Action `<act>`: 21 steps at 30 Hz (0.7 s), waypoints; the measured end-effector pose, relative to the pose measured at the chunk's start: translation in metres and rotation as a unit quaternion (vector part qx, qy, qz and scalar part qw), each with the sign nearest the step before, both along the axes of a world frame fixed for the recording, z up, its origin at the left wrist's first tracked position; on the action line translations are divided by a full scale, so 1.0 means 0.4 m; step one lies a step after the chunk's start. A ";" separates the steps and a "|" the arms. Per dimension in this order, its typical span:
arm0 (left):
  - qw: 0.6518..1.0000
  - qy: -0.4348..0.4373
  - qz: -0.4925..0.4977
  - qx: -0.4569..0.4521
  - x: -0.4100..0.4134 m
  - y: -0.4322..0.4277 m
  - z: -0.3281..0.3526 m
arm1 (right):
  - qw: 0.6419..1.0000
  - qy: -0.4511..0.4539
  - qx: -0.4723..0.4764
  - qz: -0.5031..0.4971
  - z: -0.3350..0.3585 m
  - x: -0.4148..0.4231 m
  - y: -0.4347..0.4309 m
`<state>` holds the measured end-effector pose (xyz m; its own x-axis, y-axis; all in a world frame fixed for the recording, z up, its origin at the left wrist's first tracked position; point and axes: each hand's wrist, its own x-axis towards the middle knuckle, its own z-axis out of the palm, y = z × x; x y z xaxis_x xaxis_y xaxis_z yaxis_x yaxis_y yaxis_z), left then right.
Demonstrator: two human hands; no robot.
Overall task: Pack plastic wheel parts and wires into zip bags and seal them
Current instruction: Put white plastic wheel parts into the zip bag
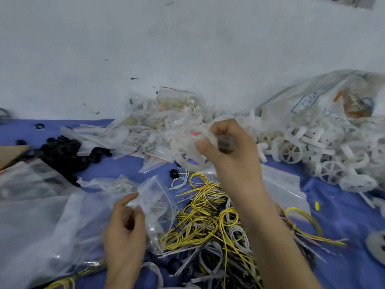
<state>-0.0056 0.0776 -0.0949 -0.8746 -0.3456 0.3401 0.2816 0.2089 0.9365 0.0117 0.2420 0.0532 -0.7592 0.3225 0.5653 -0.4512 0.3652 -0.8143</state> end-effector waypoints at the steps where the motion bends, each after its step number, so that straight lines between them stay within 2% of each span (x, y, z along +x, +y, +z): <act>1: 1.000 0.008 0.000 -0.009 0.007 0.003 0.006 | 1.000 -0.020 0.015 0.000 -0.012 0.007 -0.034; 7: 0.998 0.062 0.017 -0.005 0.042 -0.007 0.053 | 0.979 -0.173 0.092 0.051 -0.059 -0.014 -0.091; 11: 0.994 0.098 0.047 -0.023 0.056 -0.024 0.057 | 0.949 -0.258 0.139 0.115 -0.081 -0.022 -0.117; 14: 0.988 0.126 0.067 -0.058 0.067 -0.026 0.059 | 0.930 -0.282 0.180 0.152 -0.101 -0.018 -0.152; 17: 0.983 0.143 0.063 -0.101 0.077 -0.028 0.055 | 0.917 -0.299 0.155 0.212 -0.112 -0.009 -0.189; 21: 0.975 0.161 0.055 -0.143 0.089 -0.033 0.064 | 0.875 -0.328 0.157 0.320 -0.142 -0.019 -0.170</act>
<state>0.0301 0.0644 -0.0692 -0.6697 -0.2822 0.6869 0.5123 0.4942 0.7024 0.0043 0.1742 -0.0036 -0.9215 -0.3808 -0.0762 -0.1178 0.4611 -0.8795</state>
